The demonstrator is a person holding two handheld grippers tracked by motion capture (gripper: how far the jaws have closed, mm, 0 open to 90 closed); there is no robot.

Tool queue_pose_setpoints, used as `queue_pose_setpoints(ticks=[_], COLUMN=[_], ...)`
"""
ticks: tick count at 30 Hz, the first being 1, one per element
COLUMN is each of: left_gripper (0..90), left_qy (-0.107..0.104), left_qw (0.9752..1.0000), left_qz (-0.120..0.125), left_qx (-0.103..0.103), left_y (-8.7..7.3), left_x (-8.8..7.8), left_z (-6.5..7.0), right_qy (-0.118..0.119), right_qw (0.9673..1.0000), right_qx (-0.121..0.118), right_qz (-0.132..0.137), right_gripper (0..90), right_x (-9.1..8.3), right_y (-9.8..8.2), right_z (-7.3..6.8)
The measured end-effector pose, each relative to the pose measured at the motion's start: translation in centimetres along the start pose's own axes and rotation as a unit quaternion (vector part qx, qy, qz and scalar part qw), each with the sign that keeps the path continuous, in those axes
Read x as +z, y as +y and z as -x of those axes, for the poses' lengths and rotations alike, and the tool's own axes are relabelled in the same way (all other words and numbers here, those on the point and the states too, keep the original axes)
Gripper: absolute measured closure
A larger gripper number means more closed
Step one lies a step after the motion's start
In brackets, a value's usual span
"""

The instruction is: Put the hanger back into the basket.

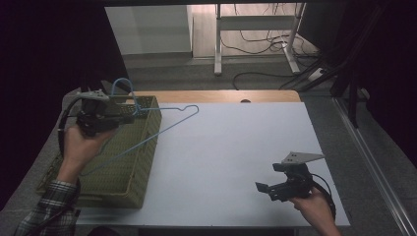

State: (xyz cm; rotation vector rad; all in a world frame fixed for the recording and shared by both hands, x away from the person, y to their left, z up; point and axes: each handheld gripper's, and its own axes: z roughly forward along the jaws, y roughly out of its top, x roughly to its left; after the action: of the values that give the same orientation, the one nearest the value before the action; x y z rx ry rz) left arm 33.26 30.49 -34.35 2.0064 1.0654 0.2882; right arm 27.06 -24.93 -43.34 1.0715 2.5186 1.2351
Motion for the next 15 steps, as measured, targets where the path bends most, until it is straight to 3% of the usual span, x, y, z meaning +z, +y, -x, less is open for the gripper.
queue_pose_setpoints(ticks=[3,15], left_gripper=[87.2,87.2], left_qy=[0.018,0.065], left_qw=[0.9995,0.9954], left_qz=[0.015,0.046], left_qx=[-0.019,-0.052], left_y=[-1.1,-4.9], left_x=[-1.5,-4.6], left_z=[-1.6,-5.5], right_qy=[-0.002,-0.003], right_qw=[1.0000,0.9999], right_qx=[0.005,0.008], right_qz=[0.004,-0.007], right_gripper=[4.0,4.0], right_x=[-0.2,0.1], right_y=[-0.2,-0.8], right_z=[0.1,0.3])
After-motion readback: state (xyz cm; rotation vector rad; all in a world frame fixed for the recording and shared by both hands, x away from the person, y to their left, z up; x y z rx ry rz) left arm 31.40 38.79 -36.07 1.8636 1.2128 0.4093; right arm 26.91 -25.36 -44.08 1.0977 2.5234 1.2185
